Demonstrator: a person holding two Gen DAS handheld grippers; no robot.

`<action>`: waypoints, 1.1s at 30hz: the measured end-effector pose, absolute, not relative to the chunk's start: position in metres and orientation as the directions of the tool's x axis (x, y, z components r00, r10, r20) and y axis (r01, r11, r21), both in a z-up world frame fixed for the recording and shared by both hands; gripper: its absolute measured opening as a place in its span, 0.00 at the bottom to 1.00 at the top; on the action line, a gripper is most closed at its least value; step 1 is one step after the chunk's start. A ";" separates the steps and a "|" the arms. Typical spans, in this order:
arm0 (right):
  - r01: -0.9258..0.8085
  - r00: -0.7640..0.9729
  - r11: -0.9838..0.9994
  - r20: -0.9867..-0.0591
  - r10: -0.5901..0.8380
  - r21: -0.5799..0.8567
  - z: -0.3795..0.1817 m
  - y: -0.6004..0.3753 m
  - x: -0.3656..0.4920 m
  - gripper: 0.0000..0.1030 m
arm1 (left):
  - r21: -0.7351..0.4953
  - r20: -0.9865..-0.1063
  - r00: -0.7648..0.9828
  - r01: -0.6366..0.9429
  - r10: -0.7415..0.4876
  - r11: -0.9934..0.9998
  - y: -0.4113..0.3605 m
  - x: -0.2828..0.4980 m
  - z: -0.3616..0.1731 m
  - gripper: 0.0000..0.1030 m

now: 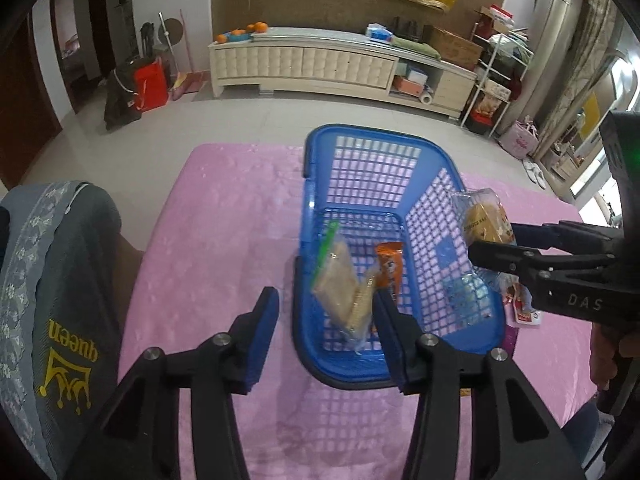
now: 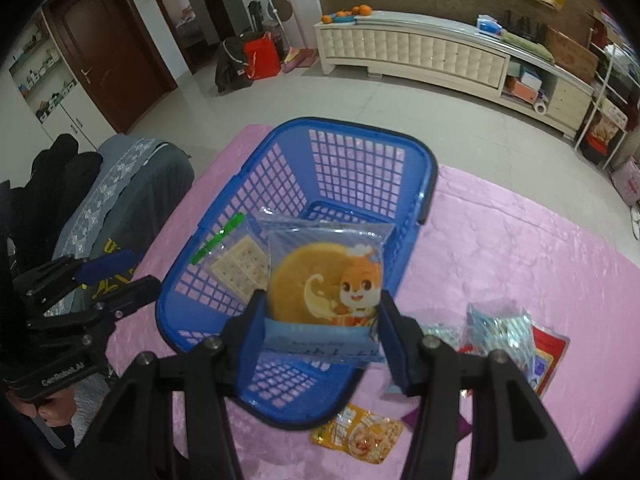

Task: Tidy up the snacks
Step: 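Carry both snacks over the blue basket and open both tools to drop them, then move both tools back toward the remaining snacks on the table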

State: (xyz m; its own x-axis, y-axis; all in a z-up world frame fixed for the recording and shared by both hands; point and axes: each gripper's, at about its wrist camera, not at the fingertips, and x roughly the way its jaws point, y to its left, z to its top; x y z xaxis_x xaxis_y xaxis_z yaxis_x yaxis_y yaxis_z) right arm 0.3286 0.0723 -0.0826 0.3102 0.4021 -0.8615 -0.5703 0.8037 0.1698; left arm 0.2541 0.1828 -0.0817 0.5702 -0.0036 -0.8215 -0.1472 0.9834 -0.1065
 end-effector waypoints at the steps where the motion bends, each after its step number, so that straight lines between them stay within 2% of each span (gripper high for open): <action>1: -0.572 0.311 0.804 -0.865 0.394 0.161 -0.084 0.076 0.332 0.56 | -0.106 -0.823 0.568 -0.150 -0.002 0.983 0.185 0.255 -0.083 0.45; 8: -0.563 0.328 0.820 -0.882 0.340 0.107 -0.090 0.093 0.358 0.56 | -0.105 -0.824 0.566 -0.165 0.007 0.981 0.198 0.268 -0.084 0.46; 10: -0.552 0.334 0.830 -0.892 0.305 0.077 -0.092 0.094 0.363 0.58 | -0.113 -0.819 0.574 -0.168 0.004 0.979 0.197 0.269 -0.083 0.52; 11: -0.551 0.338 0.832 -0.894 0.296 0.066 -0.093 0.095 0.363 0.62 | -0.115 -0.816 0.578 -0.167 0.003 0.979 0.196 0.270 -0.083 0.53; 13: -0.546 0.368 0.837 -0.888 0.275 0.032 -0.092 0.092 0.360 0.78 | -0.116 -0.816 0.579 -0.159 -0.003 0.980 0.193 0.271 -0.084 0.53; 15: -0.550 0.386 0.835 -0.879 0.280 0.025 -0.088 0.088 0.357 0.81 | -0.105 -0.820 0.572 -0.151 0.000 0.983 0.190 0.272 -0.084 0.59; 25: -0.540 0.363 0.837 -0.874 0.323 0.086 -0.056 0.059 0.325 0.82 | -0.108 -0.799 0.601 -0.123 -0.012 0.987 0.169 0.250 -0.061 0.60; 31: -0.525 0.377 0.845 -0.861 0.340 0.104 -0.033 0.035 0.297 0.82 | -0.090 -0.766 0.642 -0.100 -0.005 0.991 0.153 0.228 -0.031 0.64; 33: -0.522 0.390 0.848 -0.856 0.340 0.099 -0.025 0.024 0.288 0.82 | -0.085 -0.756 0.655 -0.088 -0.007 0.992 0.144 0.222 -0.021 0.68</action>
State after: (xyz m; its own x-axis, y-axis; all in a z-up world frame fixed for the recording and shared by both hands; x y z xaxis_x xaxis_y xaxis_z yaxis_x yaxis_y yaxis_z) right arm 0.2881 0.0239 -0.0255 0.3898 0.3395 -0.8560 -0.5215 0.8475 0.0987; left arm 0.2217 0.1442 -0.0215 0.6548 -0.0071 -0.7558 -0.0878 0.9925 -0.0853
